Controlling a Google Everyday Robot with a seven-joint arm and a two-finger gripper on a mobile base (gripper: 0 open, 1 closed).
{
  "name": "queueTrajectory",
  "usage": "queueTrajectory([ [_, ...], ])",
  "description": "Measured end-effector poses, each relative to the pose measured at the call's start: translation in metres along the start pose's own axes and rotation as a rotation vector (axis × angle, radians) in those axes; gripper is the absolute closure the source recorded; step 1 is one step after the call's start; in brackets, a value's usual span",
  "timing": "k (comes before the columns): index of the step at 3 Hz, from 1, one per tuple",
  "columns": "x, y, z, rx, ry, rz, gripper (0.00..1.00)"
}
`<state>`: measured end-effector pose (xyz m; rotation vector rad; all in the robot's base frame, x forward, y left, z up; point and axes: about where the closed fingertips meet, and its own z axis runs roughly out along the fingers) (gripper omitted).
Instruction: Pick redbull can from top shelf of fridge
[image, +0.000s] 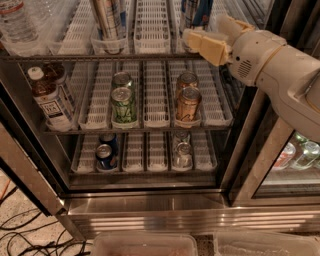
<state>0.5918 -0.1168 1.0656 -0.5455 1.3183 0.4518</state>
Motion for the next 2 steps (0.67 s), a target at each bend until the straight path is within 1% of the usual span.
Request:
queueTrajectory([
  [2,0.0052,-0.0055,0.0139,-0.010,0.022,0.004,0.33],
])
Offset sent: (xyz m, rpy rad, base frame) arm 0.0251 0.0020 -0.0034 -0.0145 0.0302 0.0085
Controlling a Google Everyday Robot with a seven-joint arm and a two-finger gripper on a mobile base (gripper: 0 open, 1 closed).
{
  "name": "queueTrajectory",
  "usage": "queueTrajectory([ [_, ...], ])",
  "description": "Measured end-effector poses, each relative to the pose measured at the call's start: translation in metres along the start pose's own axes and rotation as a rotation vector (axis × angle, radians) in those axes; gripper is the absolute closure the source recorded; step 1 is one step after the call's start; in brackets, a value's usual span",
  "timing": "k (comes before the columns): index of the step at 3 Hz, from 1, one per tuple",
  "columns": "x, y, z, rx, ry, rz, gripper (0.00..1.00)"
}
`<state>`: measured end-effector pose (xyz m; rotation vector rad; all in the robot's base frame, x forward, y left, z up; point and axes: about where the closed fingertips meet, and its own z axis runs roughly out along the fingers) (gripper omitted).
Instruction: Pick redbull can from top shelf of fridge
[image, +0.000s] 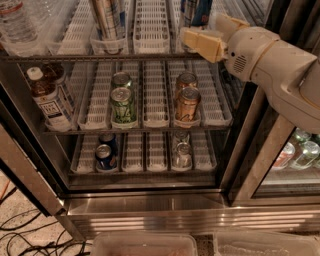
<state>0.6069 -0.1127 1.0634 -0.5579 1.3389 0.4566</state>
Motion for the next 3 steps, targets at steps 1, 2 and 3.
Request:
queueTrajectory([
  [1,-0.003,0.000,0.007,-0.009,0.005,-0.010,0.32],
  [2,-0.004,0.002,0.014,-0.025,0.013,-0.018,0.32],
  [3,-0.002,0.007,0.020,-0.046,0.024,-0.023,0.33],
])
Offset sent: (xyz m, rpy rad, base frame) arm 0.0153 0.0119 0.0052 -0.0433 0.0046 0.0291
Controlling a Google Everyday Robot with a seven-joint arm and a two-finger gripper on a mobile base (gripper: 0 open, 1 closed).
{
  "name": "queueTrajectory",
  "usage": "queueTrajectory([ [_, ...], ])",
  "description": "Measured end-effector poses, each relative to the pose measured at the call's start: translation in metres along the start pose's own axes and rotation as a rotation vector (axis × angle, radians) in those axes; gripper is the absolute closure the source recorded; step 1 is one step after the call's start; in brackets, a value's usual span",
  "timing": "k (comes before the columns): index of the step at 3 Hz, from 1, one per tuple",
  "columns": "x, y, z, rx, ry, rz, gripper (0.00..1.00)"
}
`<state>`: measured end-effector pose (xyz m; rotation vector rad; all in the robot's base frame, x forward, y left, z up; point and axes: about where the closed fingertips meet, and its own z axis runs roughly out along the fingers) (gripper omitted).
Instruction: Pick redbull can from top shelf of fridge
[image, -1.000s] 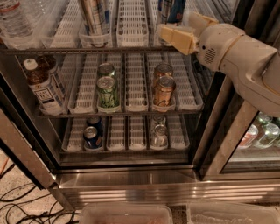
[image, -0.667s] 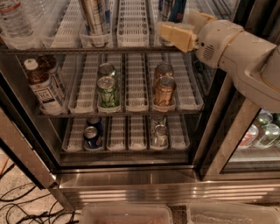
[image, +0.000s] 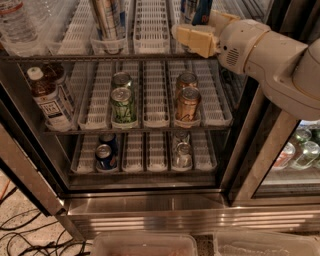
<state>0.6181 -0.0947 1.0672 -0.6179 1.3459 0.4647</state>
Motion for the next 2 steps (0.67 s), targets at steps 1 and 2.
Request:
queueTrajectory([
  [1,0.0050,0.0047,0.0039,-0.019,0.015,0.003,0.32],
  [2,0.0109,0.0093,0.0077,-0.038,0.028,0.013,0.51],
])
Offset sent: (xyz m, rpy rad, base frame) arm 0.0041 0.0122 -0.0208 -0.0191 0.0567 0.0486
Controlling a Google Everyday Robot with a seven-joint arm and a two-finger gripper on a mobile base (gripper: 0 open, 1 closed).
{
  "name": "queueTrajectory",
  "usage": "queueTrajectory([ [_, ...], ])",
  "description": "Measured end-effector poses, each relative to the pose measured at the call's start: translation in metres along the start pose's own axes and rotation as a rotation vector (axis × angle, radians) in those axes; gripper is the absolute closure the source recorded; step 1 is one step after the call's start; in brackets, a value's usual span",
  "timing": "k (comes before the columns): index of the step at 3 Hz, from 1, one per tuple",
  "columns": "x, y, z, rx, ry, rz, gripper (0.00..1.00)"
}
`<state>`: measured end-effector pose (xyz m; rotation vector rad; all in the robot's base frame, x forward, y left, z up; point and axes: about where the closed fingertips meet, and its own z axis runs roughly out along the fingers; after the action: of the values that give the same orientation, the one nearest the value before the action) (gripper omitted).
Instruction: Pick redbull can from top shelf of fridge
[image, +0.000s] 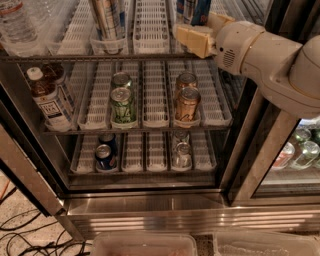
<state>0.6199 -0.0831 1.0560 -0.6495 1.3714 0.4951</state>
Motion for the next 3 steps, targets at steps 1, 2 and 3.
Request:
queueTrajectory([
  [1,0.0000,0.0000,0.0000,0.000,0.000,0.000,0.74],
  [2,0.0000,0.0000,0.0000,0.000,0.000,0.000,0.96],
  [3,-0.0039,-0.0005,0.0003,0.000,0.000,0.000,1.00],
])
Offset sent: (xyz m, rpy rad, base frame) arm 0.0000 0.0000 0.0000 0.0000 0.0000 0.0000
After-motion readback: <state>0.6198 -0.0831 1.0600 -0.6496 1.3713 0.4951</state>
